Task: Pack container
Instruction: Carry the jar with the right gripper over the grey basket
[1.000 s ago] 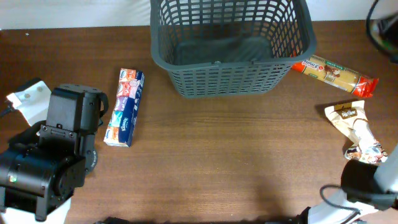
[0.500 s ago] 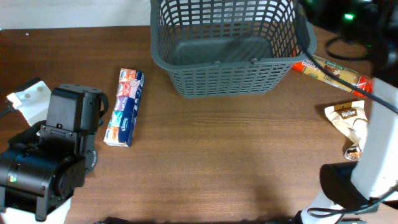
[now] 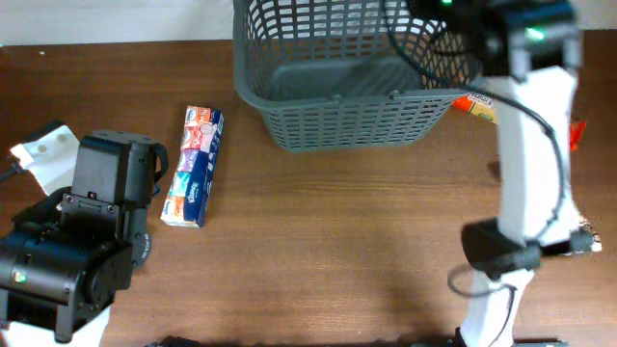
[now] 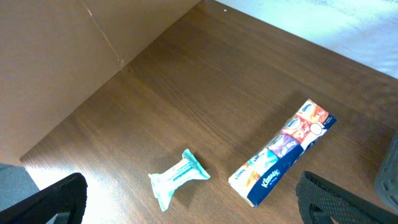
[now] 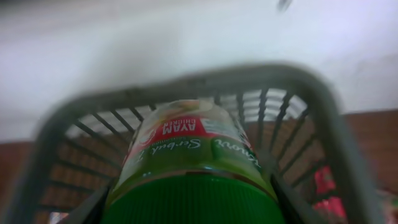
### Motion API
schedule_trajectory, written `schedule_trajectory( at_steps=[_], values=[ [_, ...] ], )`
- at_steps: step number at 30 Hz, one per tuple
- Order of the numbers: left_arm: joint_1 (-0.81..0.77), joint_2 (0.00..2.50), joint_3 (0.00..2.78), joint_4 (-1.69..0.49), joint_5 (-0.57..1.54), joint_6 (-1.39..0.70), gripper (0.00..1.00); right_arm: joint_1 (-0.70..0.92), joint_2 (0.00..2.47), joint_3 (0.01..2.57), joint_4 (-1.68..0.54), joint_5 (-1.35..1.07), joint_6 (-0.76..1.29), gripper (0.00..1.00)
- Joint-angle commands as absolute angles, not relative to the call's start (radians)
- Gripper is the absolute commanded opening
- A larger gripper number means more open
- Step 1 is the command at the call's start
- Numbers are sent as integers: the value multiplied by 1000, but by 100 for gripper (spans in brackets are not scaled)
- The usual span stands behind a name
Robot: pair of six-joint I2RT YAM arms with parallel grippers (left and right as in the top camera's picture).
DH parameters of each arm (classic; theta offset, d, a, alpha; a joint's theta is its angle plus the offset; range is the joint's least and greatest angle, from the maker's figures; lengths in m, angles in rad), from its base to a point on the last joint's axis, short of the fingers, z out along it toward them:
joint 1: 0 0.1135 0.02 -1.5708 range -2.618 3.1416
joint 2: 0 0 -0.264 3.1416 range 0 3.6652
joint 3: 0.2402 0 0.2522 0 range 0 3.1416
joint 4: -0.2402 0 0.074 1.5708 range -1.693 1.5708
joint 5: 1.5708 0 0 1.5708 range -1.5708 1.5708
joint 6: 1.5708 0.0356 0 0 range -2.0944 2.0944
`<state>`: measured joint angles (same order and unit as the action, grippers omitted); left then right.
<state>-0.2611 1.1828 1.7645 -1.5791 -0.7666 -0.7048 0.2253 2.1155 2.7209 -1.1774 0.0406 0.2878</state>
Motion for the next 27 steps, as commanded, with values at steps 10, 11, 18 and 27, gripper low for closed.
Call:
schedule_trajectory(
  at_steps=[10, 11, 18, 27],
  values=[
    [-256, 1183, 1773, -1580, -770, -718, 100, 228, 2261, 2726, -1222, 12, 262, 4],
    [-256, 1183, 1773, -1581, -770, -718, 100, 228, 2262, 2726, -1237, 12, 262, 4],
    [-256, 1183, 1773, -1580, -770, -718, 99, 228, 2262, 2726, -1391, 12, 262, 4],
    [-256, 1183, 1773, -1580, -770, -718, 99, 190, 2268, 2726, -1459, 7, 262, 4]
  ],
)
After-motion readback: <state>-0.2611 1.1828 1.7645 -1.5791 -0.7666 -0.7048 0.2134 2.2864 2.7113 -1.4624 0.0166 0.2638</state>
